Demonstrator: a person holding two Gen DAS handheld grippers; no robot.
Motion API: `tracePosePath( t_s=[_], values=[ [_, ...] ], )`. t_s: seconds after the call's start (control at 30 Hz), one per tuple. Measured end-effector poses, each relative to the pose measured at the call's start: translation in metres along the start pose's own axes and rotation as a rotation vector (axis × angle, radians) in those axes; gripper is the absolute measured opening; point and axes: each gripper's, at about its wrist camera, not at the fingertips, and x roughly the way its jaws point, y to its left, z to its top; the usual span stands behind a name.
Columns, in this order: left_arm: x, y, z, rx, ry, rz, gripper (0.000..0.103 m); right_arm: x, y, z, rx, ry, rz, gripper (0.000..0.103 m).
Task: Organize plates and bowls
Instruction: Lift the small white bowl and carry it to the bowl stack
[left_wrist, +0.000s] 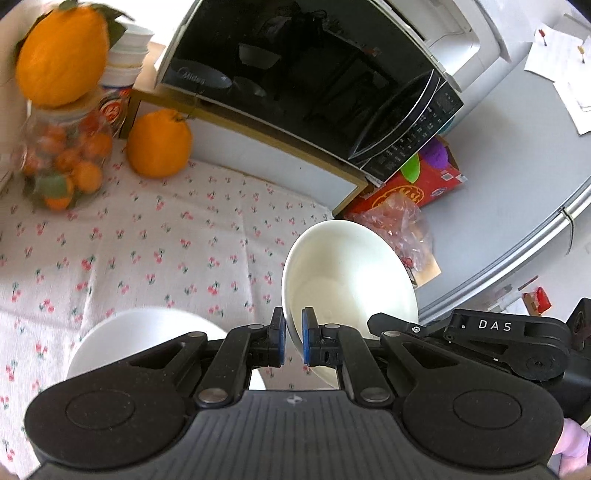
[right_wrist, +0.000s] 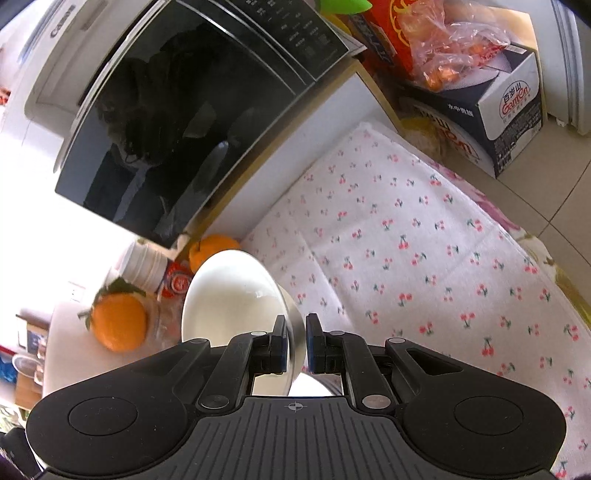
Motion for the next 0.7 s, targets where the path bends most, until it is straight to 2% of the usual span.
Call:
tracePosePath(
  t_s=[0.43, 0.7],
  values=[
    [-0.018, 0.012, -0.038, -0.029, 0.029, -0.041, 0.008, -0.017, -0.007, -0.039, -0.051, -0.012, -0.027, 0.011],
    [-0.014, 0.005, -0.056, 0.009, 0.060, -0.039, 0.009, -0.025, -0.021, -0.054, -0.077, -0.038, -0.046, 0.011]
  ],
)
